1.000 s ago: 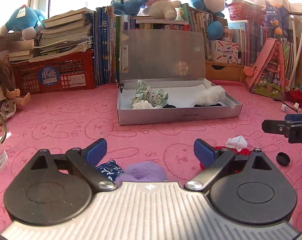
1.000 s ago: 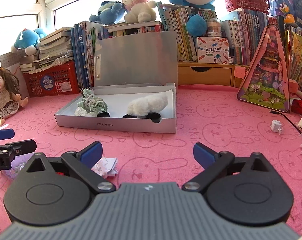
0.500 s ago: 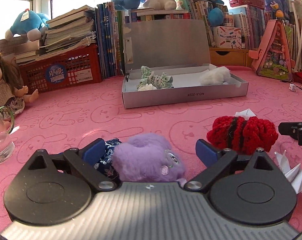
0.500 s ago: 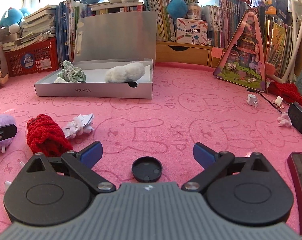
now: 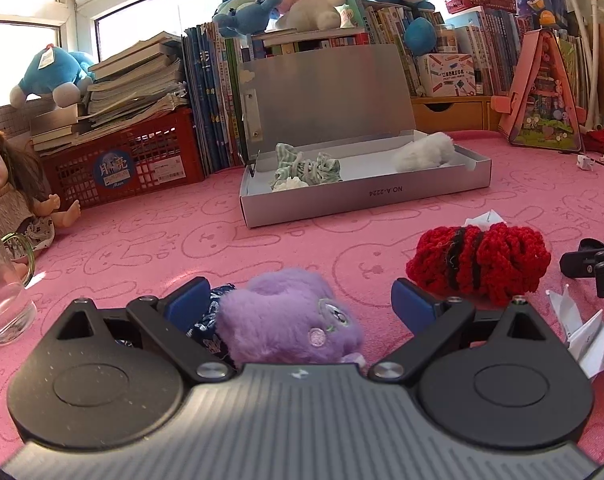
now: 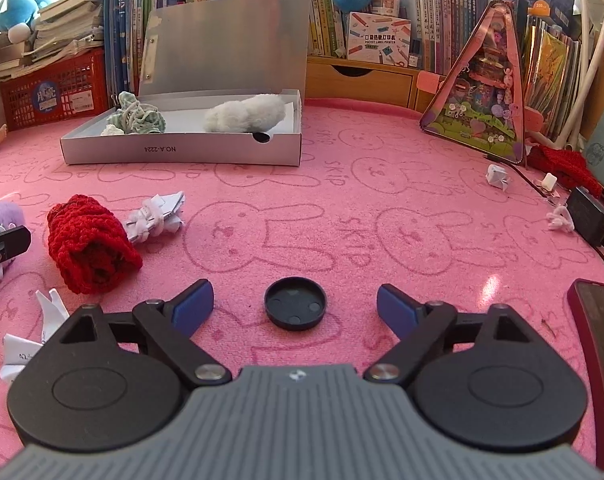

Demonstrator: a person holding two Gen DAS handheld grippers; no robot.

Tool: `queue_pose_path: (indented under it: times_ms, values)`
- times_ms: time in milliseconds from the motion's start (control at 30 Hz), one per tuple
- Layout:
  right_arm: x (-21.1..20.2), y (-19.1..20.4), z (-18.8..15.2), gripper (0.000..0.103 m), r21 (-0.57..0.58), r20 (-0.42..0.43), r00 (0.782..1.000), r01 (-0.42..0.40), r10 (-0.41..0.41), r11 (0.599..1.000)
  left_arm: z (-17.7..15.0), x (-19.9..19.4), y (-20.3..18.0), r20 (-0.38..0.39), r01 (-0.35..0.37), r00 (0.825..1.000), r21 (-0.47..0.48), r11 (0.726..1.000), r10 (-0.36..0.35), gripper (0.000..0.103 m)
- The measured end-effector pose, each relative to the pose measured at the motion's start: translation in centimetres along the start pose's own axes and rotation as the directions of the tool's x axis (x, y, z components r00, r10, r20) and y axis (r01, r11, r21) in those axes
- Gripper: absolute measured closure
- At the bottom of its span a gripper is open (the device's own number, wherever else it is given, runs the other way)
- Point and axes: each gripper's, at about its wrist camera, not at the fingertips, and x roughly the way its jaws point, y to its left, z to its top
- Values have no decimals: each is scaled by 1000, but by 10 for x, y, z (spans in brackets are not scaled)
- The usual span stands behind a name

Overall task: Organize objects
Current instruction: 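Move both grippers back toward the purple plush and red knitted item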

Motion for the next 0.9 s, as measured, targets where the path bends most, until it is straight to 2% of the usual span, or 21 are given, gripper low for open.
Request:
queue_pose_path:
  times_ms: [167, 233, 533, 600, 767, 833, 900]
  values:
    - [-4, 0, -3, 23, -19, 26, 999, -43, 44, 999, -1, -5, 2, 30, -26, 999, -25, 999, 26, 10]
    - [-5, 0, -3, 26, -21, 32, 998, -56, 57, 998, -1, -4, 3, 19, -28, 999, -27, 999, 28, 20]
    - [-5, 0, -3, 33, -29, 40, 996, -76, 77, 997, 1, -15, 8, 22, 2, 1000, -51, 999, -1, 48]
    - [-6, 0, -4, 35, -34, 41, 996, -78, 79, 996, 2, -19, 9, 27, 25, 999, -59, 998, -24, 50]
    - [-6, 1, -4, 35, -35, 42, 996, -78, 80, 996, 2, -26, 6, 34, 99, 995, -36, 994, -98, 48]
    - [-6, 1, -4, 35, -35, 42, 996, -78, 79, 996, 0, -25, 7, 30, 135, 991, -51, 990, -133, 41]
    - [-6, 1, -4, 35, -35, 42, 996, -78, 79, 996, -2, -24, 4, 23, 136, 991, -47, 990, -136, 34]
